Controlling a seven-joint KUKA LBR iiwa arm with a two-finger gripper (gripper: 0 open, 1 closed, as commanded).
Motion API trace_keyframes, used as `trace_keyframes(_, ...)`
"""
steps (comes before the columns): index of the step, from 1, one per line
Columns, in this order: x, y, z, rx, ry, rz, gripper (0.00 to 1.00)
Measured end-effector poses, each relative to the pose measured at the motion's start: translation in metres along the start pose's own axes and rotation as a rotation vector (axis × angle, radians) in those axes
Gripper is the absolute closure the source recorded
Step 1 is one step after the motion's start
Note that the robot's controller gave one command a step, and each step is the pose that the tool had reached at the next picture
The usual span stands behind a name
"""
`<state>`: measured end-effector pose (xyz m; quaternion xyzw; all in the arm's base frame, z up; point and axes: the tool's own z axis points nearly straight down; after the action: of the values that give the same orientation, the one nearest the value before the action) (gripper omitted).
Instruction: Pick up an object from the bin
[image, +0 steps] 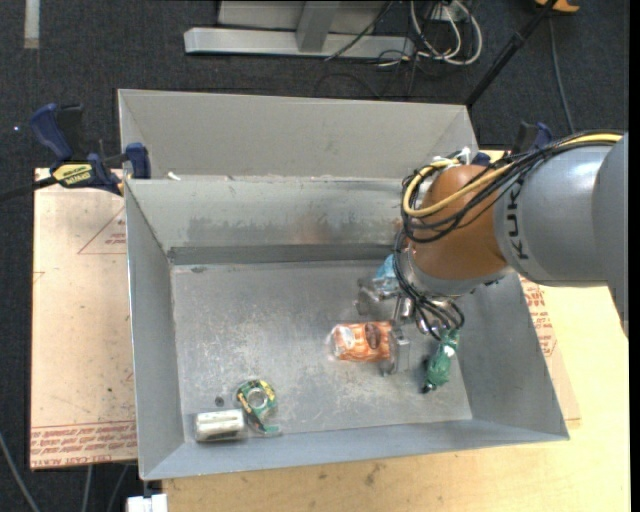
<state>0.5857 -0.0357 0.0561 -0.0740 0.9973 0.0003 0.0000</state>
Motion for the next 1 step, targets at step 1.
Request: trace_keyframes(1,0.0421,0.0025,-0.0138,-0.001,-0.001,-0.025,1.0)
